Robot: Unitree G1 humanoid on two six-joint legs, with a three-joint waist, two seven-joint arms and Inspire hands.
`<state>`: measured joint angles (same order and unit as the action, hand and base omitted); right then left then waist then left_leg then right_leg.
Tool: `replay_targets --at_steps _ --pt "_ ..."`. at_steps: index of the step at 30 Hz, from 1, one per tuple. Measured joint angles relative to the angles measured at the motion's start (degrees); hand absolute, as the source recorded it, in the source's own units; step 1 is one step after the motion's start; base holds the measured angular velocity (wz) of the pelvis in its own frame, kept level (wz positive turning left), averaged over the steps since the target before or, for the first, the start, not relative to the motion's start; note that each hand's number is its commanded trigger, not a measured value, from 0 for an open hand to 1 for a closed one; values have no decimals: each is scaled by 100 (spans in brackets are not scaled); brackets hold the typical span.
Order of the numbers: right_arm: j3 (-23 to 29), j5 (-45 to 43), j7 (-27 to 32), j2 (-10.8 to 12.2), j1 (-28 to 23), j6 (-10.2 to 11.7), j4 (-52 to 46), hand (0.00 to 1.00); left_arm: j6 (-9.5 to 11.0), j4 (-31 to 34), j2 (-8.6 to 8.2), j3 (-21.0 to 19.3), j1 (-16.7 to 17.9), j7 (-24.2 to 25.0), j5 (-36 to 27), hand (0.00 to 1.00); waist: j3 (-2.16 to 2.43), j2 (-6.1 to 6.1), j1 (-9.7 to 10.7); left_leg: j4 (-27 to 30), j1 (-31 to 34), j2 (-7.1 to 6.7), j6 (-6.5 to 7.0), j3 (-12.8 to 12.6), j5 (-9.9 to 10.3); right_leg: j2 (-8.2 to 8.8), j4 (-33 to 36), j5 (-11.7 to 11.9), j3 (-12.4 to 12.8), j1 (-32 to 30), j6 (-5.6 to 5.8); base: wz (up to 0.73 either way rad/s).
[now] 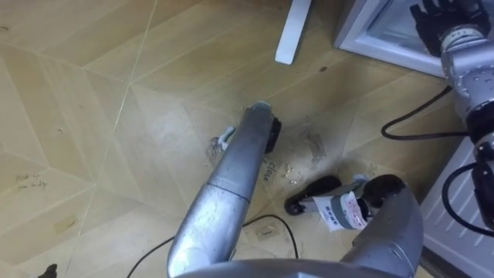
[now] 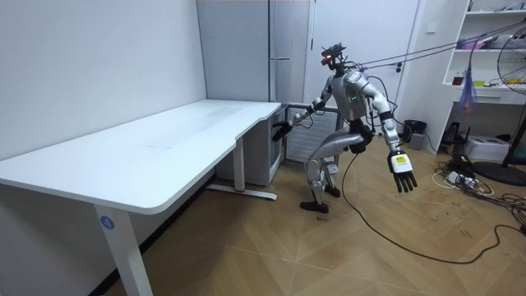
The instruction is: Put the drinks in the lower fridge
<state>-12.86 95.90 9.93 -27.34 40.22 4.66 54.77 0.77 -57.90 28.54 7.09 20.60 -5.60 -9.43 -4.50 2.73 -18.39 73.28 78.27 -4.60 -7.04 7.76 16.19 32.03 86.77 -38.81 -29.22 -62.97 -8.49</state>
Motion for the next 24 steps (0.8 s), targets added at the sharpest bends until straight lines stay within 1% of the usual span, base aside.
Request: replay_targets --at_steps 4,6,9,11,12,13,14,15,16,17,18,19,20,21,22,23,24 --pt "-1 0 156 -3 0 28 -99 0 -6 40 2 -24 67 -1 4 0 2 2 -3 -12 -5 -1 5 1 -14 2 -6 0 -4 4 0 0" --pt "-59 -69 156 -6 -1 28 -94 0 3 209 6 -21 140 0 10 0 1 3 4 -16 -24 -6 26 8 -30 2 -16 1 -24 35 -2 0" --pt "-239 -202 131 -6 -4 6 40 0 19 293 43 -3 149 9 8 0 -1 12 2 -101 -151 -5 27 54 -31 -27 -135 2 -119 221 -3 5" --pt "-393 -408 -71 -17 -27 -23 225 0 21 313 56 11 145 10 9 0 -2 26 4 -262 -302 -9 29 80 -41 -44 -307 46 -227 401 8 10" --pt "-446 -593 -292 -46 -98 -99 348 0 27 343 105 73 145 18 9 0 -1 25 -11 -416 -430 0 48 113 -107 -99 -477 94 -308 559 46 10" --pt "-594 -743 -513 -123 -177 -189 403 0 51 349 175 136 143 42 9 0 -1 33 -28 -593 -574 6 41 176 -149 -170 -685 153 -423 748 70 8" --pt "-650 -863 -642 -158 -211 -236 454 0 51 344 202 152 131 58 9 0 -2 38 -38 -687 -653 7 40 217 -173 -223 -801 191 -470 834 91 3" --pt "-825 -1121 -939 -235 -244 -309 655 0 46 335 243 222 79 98 11 0 2 50 -76 -903 -841 20 50 271 -214 -334 -1060 281 -542 1016 118 0" --pt "-954 -1419 -1296 -329 -316 -364 801 0 60 319 245 225 19 136 0 0 6 53 -111 -1142 -1043 36 37 320 -277 -445 -1330 387 -620 1213 157 0" --pt "-1040 -1572 -1476 -382 -364 -370 826 0 78 318 247 224 0 149 0 0 8 56 -112 -1267 -1143 45 44 341 -311 -485 -1472 445 -671 1319 193 5" --pt "-1153 -1944 -1870 -492 -470 -369 851 0 97 286 259 227 -72 186 -1 0 13 71 -94 -1560 -1359 91 58 354 -386 -580 -1780 555 -766 1543 236 8" --pt "-1241 -2130 -2065 -544 -508 -368 892 0 105 231 265 247 -137 208 -9 0 27 98 -89 -1715 -1479 97 46 358 -442 -621 -1927 610 -790 1643 266 5" --pt "-1380 -2478 -2324 -616 -590 -431 1013 0 109 139 286 348 -251 241 -25 0 55 171 -101 -2025 -1759 114 35 363 -507 -748 -2238 738 -810 1855 277 0" --pt "-1433 -2730 -2576 -635 -709 -474 1106 0 113 109 281 450 -316 275 -127 0 64 184 -88 -2307 -2059 129 41 396 -562 -859 -2558 861 -878 2155 298 0" --pt "-1470 -2921 -2813 -635 -874 -477 1185 0 120 70 276 514 -402 328 -237 0 86 225 -70 -2571 -2338 159 74 401 -608 -953 -2855 946 -935 2431 358 3" --pt "-1466 -3024 -2912 -635 -974 -475 1201 0 125 42 266 514 -454 364 -237 0 102 243 -71 -2674 -2469 185 84 398 -618 -1009 -3001 987 -953 2557 389 6" --pt "-1454 -3228 -3130 -634 -1166 -474 1251 0 135 28 227 504 -542 409 -235 0 109 253 -59 -2889 -2744 227 98 410 -638 -1123 -3293 1068 -1024 2857 449 0"
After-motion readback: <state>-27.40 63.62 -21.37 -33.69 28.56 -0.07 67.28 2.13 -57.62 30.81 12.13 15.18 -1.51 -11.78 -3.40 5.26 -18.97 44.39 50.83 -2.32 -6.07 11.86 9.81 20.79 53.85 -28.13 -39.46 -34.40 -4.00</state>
